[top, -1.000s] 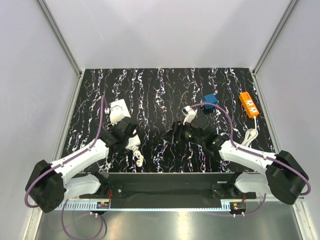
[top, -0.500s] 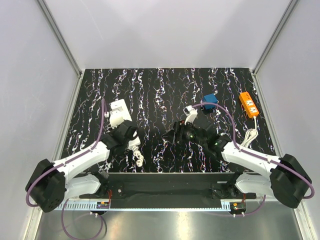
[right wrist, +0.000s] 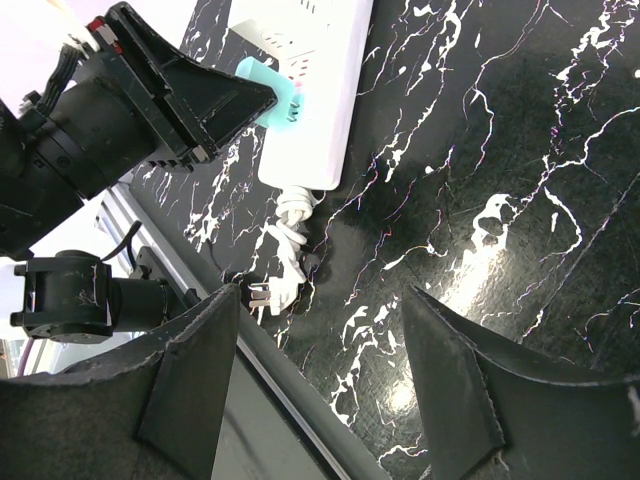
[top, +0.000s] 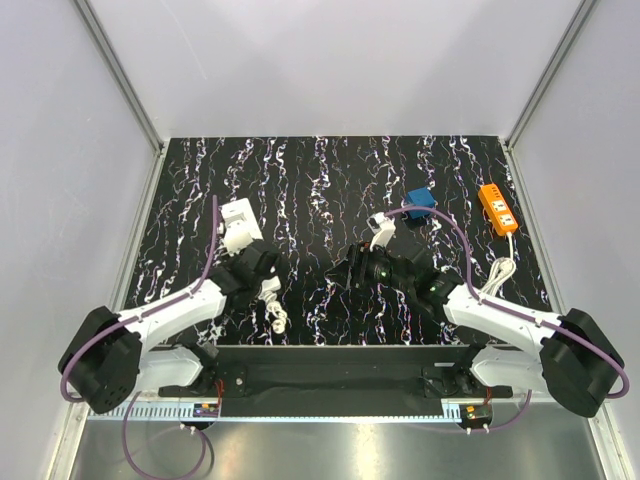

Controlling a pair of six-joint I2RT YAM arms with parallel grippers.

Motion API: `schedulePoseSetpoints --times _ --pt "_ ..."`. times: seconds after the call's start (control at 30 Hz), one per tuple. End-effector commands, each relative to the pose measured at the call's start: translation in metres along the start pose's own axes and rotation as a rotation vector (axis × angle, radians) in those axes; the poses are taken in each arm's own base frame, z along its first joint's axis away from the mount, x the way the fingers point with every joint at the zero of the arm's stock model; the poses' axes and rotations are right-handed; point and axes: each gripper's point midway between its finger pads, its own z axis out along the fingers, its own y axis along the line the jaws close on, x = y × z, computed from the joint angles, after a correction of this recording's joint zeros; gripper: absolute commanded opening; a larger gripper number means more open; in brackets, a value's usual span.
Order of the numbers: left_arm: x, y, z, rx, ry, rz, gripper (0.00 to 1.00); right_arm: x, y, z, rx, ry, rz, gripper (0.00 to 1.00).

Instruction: Insert the plug

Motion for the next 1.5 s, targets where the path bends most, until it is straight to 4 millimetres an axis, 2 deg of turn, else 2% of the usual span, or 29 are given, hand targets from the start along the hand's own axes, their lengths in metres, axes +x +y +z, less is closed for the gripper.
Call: schedulePoseSetpoints --times 0.0,0.2,0.37,0.53,0.7,0.77,0.87,0.97,1.07,1.17,1.27,1.33,1.37,1.47 --pt "-0.005 -0.008 0.001 0.012 -0.017 -0.031 0.0 -0.011 0.009 -0.004 -0.033 -0.043 -0.032 0.72" --pt "0.003 -0.003 0.004 -0.026 0.003 -0.022 0.0 -0.01 0.009 -0.005 -0.032 -0.042 -0.037 0.71" --pt "0.011 -0.009 0.009 -0.023 0.044 0.017 0.0 -0.009 0.008 -0.006 -0.028 -0.044 -0.034 0.71" --pt "0.038 -0.008 0.016 -0.048 0.131 0.044 0.0 -0.01 0.007 -0.006 -0.023 -0.048 -0.039 0.71" --pt "0.074 0.007 0.02 -0.103 0.221 0.009 0.0 -0.013 0.007 -0.01 -0.012 -0.053 -0.039 0.71" --pt "0.085 0.007 0.021 -0.094 0.244 0.011 0.0 -0.014 0.009 -0.014 -0.015 -0.055 -0.041 0.71" --pt "0.094 0.007 0.026 -0.108 0.27 0.057 0.0 -0.015 0.009 -0.018 -0.014 -0.062 -0.056 0.71" --pt "0.1 -0.001 0.026 -0.093 0.31 0.073 0.0 -0.016 0.007 -0.019 -0.001 -0.061 -0.064 0.71" --pt "0.095 -0.01 0.026 -0.081 0.326 0.122 0.0 -0.014 0.01 -0.022 -0.012 -0.055 -0.062 0.71" --pt "0.089 -0.007 0.025 -0.099 0.325 0.167 0.0 -0.014 0.013 -0.026 -0.025 -0.058 -0.053 0.71" --pt "0.085 -0.015 0.026 -0.036 0.347 0.203 0.0 -0.017 0.015 -0.034 -0.028 -0.069 -0.055 0.71" --pt "0.083 -0.013 0.025 -0.054 0.37 0.239 0.0 -0.016 0.014 -0.037 -0.018 -0.072 -0.063 0.71" --pt "0.079 -0.021 0.026 -0.035 0.378 0.262 0.0 -0.017 0.013 -0.04 -0.018 -0.079 -0.065 0.72" --pt "0.078 -0.024 0.028 -0.026 0.401 0.273 0.0 -0.017 0.012 -0.044 -0.017 -0.093 -0.07 0.72"
